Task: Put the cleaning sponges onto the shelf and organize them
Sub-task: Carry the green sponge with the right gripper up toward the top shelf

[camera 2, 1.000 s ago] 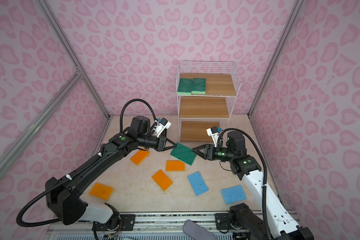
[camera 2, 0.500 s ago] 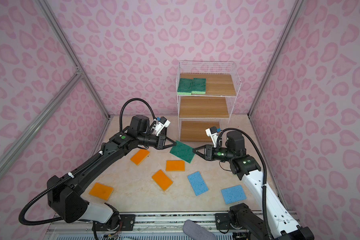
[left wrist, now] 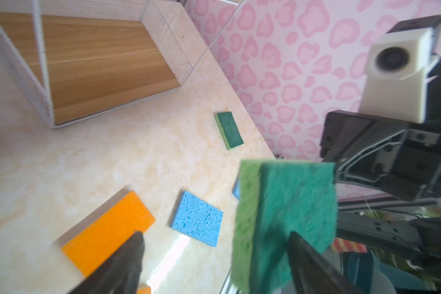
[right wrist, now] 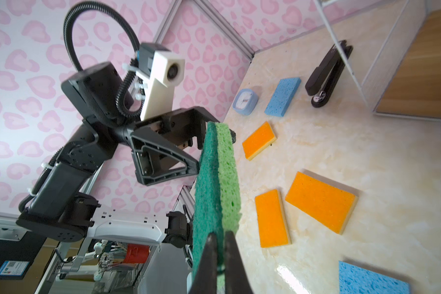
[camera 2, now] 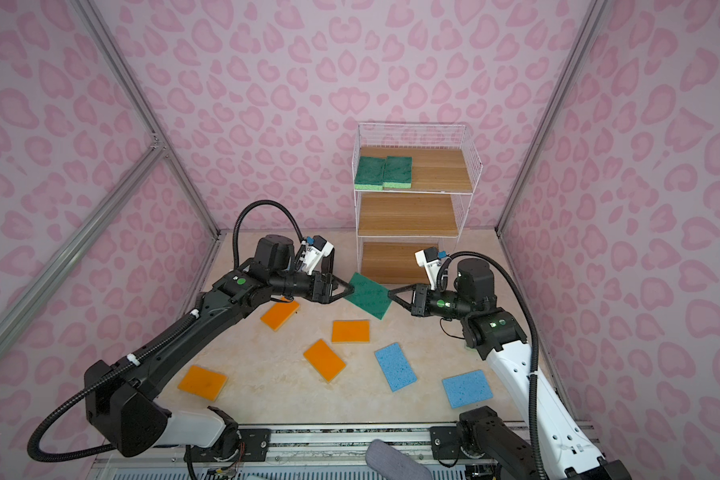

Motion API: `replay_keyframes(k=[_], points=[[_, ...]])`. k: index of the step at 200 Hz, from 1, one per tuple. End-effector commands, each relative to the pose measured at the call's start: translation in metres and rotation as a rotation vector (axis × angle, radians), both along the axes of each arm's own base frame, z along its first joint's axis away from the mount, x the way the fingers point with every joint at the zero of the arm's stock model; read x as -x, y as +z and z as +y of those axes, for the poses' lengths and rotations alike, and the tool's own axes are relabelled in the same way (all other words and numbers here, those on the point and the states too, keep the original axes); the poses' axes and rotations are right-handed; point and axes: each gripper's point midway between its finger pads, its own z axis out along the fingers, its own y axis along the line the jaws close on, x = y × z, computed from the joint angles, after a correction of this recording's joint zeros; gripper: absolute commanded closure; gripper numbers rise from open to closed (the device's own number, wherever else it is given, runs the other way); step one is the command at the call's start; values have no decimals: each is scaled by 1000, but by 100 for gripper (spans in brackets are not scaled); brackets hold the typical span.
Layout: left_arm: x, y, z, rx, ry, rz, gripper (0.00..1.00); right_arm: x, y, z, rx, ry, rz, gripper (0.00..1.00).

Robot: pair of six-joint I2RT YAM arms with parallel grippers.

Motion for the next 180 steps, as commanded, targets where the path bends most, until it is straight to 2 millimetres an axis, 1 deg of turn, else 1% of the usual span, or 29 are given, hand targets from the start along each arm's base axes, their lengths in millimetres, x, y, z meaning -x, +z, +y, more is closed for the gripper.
replay_keyframes(k=[1,20,32,50,76,108,118,121,123,155,180], points=[[-19,12,30,-52,205,-130,3,-17,14,-27,67,-198,-46,100],[-15,17,49,-60,292,-176,3,-24,35,-45,87,-316,-92,100],[-11,17,59,-60,331,-188,3,-27,49,-51,74,-360,-109,100],[-4,14,68,-50,359,-195,3,-32,71,-59,54,-419,-136,100],[5,0,74,-50,368,-179,3,-39,106,-74,35,-519,-187,100],[11,-24,78,-78,383,-140,2,-50,147,-90,-3,-601,-246,100],[12,-30,82,-87,402,-137,2,-55,157,-95,-1,-627,-257,100],[12,-32,83,-91,407,-136,2,-57,155,-96,4,-632,-251,100],[12,-33,83,-93,408,-136,2,-56,168,-98,-5,-642,-275,100],[15,-41,87,-105,426,-135,1,-76,190,-123,-1,-772,-308,100],[18,-45,87,-111,421,-131,1,-95,201,-133,-12,-829,-316,100]])
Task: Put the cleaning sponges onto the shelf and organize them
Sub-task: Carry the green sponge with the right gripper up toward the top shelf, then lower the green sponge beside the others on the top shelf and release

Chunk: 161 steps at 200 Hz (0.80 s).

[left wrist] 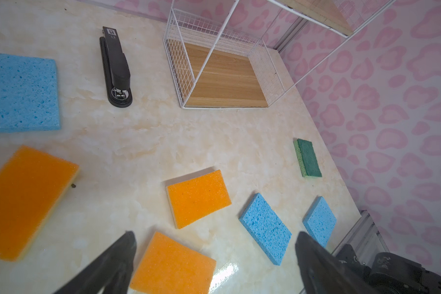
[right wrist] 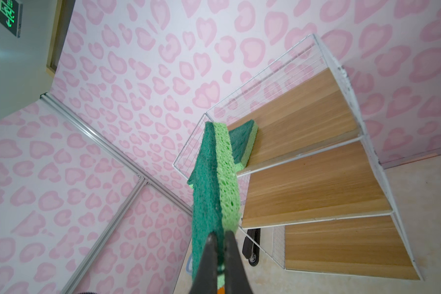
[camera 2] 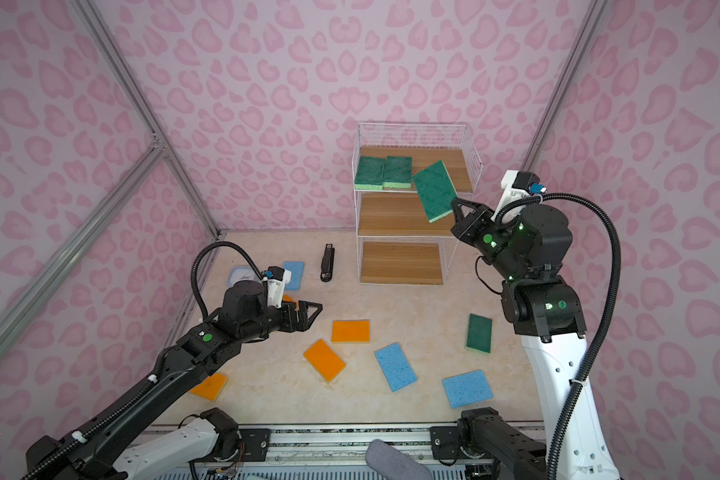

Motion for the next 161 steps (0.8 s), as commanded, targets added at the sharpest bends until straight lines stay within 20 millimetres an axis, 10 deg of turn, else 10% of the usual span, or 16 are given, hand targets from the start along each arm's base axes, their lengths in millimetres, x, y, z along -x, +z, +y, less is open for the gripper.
replay_keyframes(k=[1,161], points=[[-4,7,-1,15,15,-41,1,-20,9,-15,-17,-93,-12,100],[6,-13,1,-30,17,-25,1,-132,-16,-13,-52,-127,99,100]])
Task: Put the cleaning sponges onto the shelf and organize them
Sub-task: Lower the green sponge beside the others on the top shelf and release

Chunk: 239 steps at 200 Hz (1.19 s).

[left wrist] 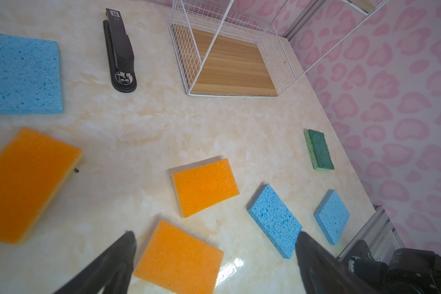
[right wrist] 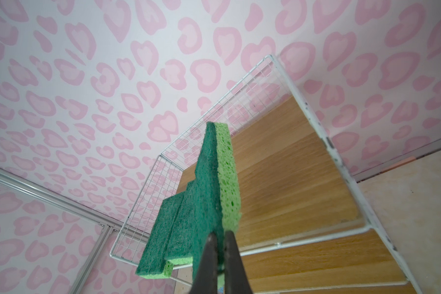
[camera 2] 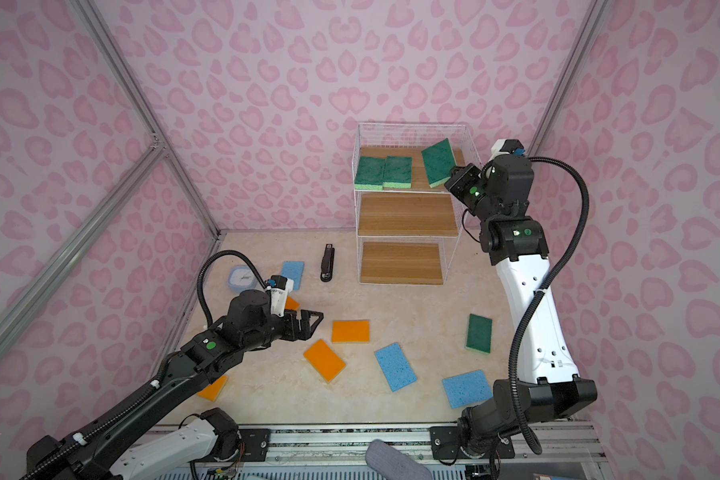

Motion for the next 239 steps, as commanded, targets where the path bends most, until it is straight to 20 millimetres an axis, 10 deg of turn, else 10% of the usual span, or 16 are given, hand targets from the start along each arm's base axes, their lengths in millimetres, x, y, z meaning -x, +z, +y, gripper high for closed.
replay_keyframes(k=[1,201,239], points=[[-3,6,0,8,5,-30,1,-11,0,2,-1,-5,-8,100],[-5,12,2,-25,-7,-63,2,-51,-39,36,45,22,93,100],[-5,13,2,-31,-9,-62,2,-48,-40,41,46,36,88,86]])
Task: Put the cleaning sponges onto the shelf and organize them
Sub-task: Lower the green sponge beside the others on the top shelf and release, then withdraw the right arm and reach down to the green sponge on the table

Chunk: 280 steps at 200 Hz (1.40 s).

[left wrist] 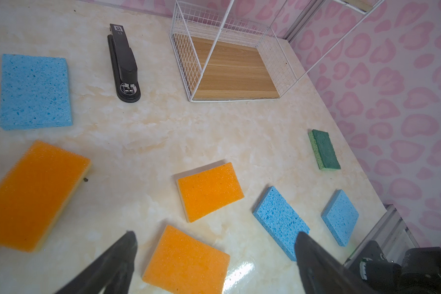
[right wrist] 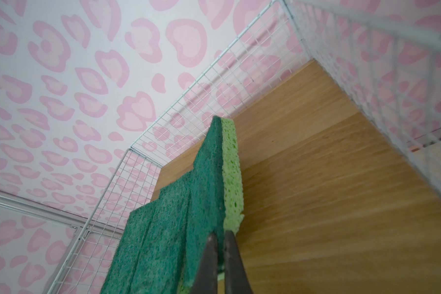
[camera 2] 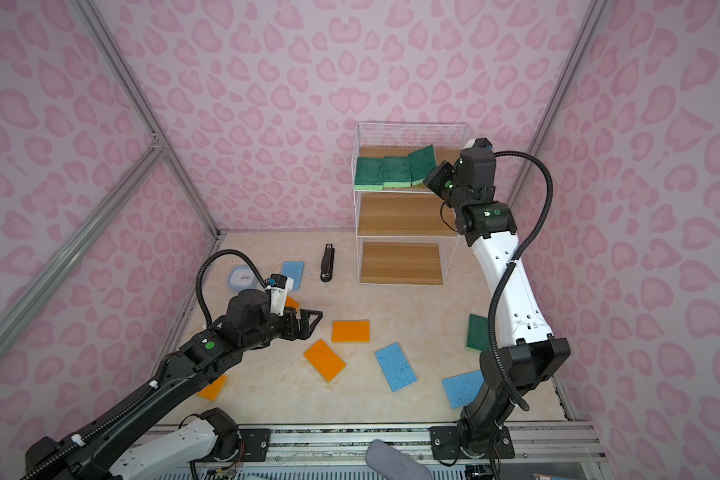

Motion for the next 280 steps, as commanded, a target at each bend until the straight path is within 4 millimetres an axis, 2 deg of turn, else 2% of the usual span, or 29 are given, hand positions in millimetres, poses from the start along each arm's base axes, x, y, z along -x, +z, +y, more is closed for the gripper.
replay_keyframes(k=[1,24,44,81,103,142,162,183,214,236,240,264,280], points=[[-3,7,0,-5,4,-22,2,1,-6,7,8,31,4,86],[-4,8,0,-5,5,-22,3,4,-7,5,16,29,4,62],[-6,10,-1,-5,3,-23,3,7,-8,2,23,24,7,46],[-8,15,-3,-3,-1,-28,2,13,-3,-5,46,17,-4,27],[-8,15,-3,-6,1,-28,3,19,3,-9,70,10,-19,23],[-8,15,-3,-1,4,-27,3,29,8,-16,114,0,-24,22],[-8,10,-3,-5,1,-19,3,45,13,-16,124,11,-44,22],[-9,5,-7,-10,-5,-5,3,65,10,-12,141,36,-46,22],[-10,-4,-21,-20,-32,7,2,97,-27,-10,186,79,32,22],[-9,-15,-42,-34,-76,24,1,122,-65,-18,220,68,98,22],[-9,-18,-46,-37,-83,30,1,127,-85,-21,229,61,138,22],[-11,-31,-67,-42,-124,62,1,149,-129,-28,244,48,209,22],[-12,-41,-78,-29,-143,89,1,162,-166,-37,275,19,294,22]])
